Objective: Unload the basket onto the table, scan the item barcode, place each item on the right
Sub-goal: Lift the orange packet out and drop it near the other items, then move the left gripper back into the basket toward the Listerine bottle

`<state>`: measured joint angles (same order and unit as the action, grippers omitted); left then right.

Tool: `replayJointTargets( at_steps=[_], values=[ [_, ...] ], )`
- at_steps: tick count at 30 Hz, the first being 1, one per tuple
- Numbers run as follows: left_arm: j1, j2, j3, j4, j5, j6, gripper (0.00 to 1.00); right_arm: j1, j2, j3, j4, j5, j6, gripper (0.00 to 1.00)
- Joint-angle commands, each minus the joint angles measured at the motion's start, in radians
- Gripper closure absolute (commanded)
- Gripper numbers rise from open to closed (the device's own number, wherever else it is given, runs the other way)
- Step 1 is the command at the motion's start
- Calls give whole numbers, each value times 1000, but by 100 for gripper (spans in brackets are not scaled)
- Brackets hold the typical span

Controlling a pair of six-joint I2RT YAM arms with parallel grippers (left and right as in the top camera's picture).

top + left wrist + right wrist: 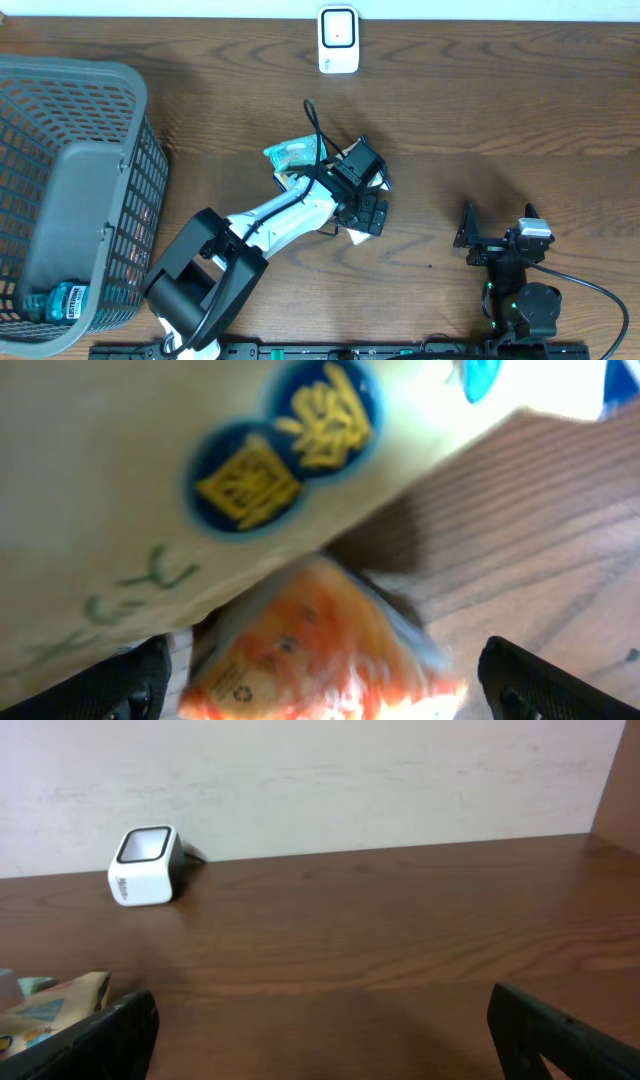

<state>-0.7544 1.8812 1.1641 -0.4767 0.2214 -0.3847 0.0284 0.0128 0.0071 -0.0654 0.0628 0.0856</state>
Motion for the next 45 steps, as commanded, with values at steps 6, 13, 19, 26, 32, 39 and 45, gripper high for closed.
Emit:
replayJointTargets(
  at_steps=[6,13,19,26,32,39,45],
  values=[
    [72,-156,63,-114,-112,38,2,5,-3,-2,-3,-2,-16,1],
    [151,-393,77,-168,-134,78,2,5,-3,-2,-3,-2,-16,1],
    [209,-595,80,-171,-212,95,2,5,-3,-2,-3,-2,-16,1],
    [322,-768,179,-276,-423,122,2,5,-2,-2,-3,-2,-16,1],
    [485,-783,337,-394,-443,118,2,5,-2,-2,-3,-2,-16,1],
    [664,-783,451,-459,-443,87,2,5,-2,-2,-3,-2,-16,1],
    [805,-778,473,-465,-443,72,2,5,-2,-2,-3,-2,-16,1]
  ],
)
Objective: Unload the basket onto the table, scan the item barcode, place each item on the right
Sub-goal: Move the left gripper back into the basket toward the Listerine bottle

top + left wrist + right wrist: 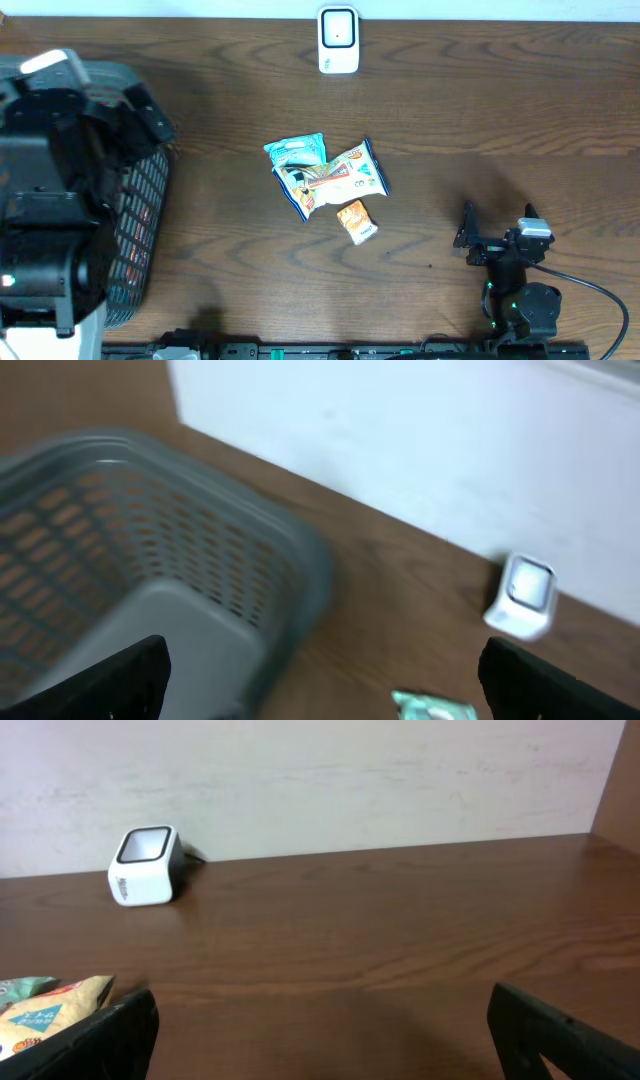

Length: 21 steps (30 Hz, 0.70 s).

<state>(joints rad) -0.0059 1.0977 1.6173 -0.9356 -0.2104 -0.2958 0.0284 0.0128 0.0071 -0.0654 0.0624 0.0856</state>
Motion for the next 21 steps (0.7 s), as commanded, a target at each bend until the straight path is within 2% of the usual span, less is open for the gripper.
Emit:
replayJointTargets(
  at_steps=[1,10,21],
  values=[
    [80,9,19,-14,-11,-23,2,5,-2,-2,-3,-2,-16,1],
    [339,101,18,-178,2,-256,2,5,-2,-2,-3,-2,-16,1],
    [519,251,13,-278,153,-293,2,5,-2,-2,-3,-2,-16,1]
  ],
)
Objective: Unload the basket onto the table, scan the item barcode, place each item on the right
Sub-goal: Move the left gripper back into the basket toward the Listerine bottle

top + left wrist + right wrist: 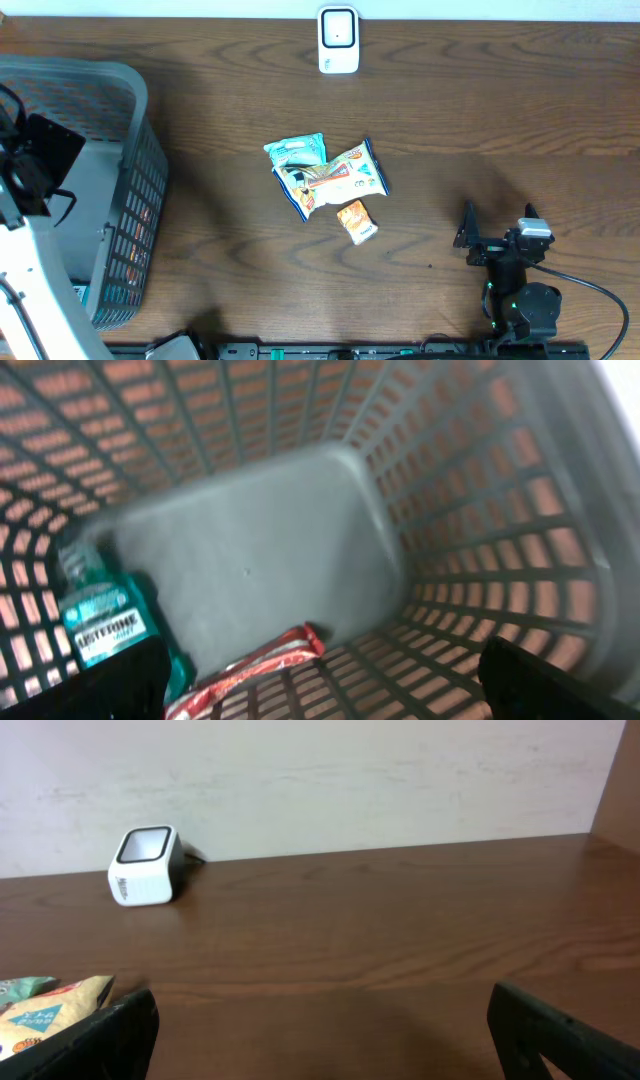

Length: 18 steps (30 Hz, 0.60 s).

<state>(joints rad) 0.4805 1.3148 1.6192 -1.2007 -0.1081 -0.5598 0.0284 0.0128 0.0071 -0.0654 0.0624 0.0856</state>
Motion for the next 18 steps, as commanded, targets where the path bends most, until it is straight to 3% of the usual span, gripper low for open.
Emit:
replayJointTargets(
  at_steps=[1,18],
  values=[
    [40,45,7,-14,58,-30,2,5,-2,-2,-3,-2,-16,1],
    [110,204,-61,-3,72,-34,2,5,-2,-2,-3,-2,-16,1]
  ],
)
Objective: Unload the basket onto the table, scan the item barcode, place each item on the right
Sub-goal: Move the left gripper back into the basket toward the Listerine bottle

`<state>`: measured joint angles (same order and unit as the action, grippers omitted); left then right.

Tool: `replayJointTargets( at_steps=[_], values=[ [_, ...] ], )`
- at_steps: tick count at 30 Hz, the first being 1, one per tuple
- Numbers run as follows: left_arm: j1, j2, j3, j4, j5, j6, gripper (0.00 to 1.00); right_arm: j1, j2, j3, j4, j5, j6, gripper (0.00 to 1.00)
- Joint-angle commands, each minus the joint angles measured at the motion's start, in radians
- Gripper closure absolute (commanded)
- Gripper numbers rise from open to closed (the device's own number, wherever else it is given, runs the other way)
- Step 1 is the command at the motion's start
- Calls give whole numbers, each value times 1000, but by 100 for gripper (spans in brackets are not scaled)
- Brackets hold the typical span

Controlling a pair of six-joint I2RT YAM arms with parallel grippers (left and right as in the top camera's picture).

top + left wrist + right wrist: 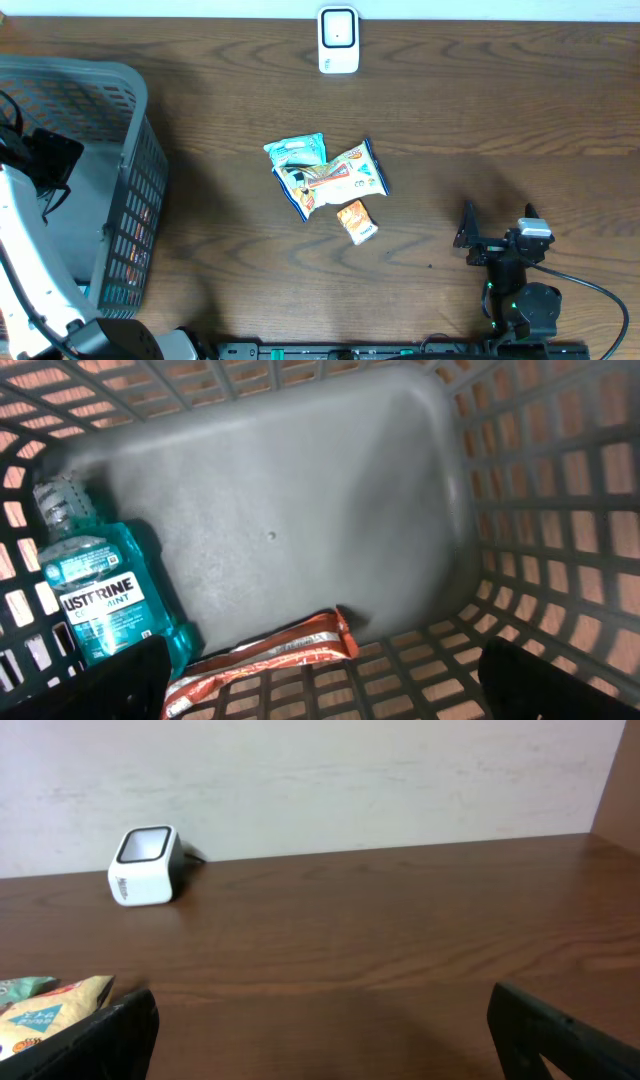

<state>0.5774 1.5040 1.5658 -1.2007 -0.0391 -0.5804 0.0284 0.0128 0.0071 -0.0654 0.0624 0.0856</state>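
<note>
The white barcode scanner stands at the table's far edge, also in the right wrist view. Inside the grey basket, a teal Listerine bottle and a red-orange wrapper lie on the floor. My left gripper hangs open above them, nothing between its fingers. Three snack packs lie mid-table: a teal one, a cream one, a small orange one. My right gripper rests open at the front right.
The basket's lattice walls close in round the left gripper. The cream pack's corner shows at the left of the right wrist view. A pale wall runs behind the table's far edge.
My left gripper has come lower into the basket; the bottle and wrapper look larger and nearer. It stays open. The right arm and the packs have not moved.
My left gripper was open, low over the snack packs mid-table. Then it was high up at the left by the basket, the three packs lying on the table. Then it looked down into the basket, and now it is deeper inside, over the bottle and wrapper.
</note>
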Motion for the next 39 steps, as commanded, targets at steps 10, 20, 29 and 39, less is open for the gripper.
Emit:
replayJointTargets(
  at_steps=[10,20,29,39],
  values=[
    [23,19,-51,21,2,-31,2,5,-2,-2,-3,-2,-16,1],
    [124,20,-189,62,-9,-142,2,5,-2,-2,-3,-2,-16,1],
    [229,21,-301,48,-6,-184,2,5,-2,-2,-3,-2,-16,1],
    [278,21,-431,55,-124,-184,2,5,-2,-2,-3,-2,-16,1]
  ],
)
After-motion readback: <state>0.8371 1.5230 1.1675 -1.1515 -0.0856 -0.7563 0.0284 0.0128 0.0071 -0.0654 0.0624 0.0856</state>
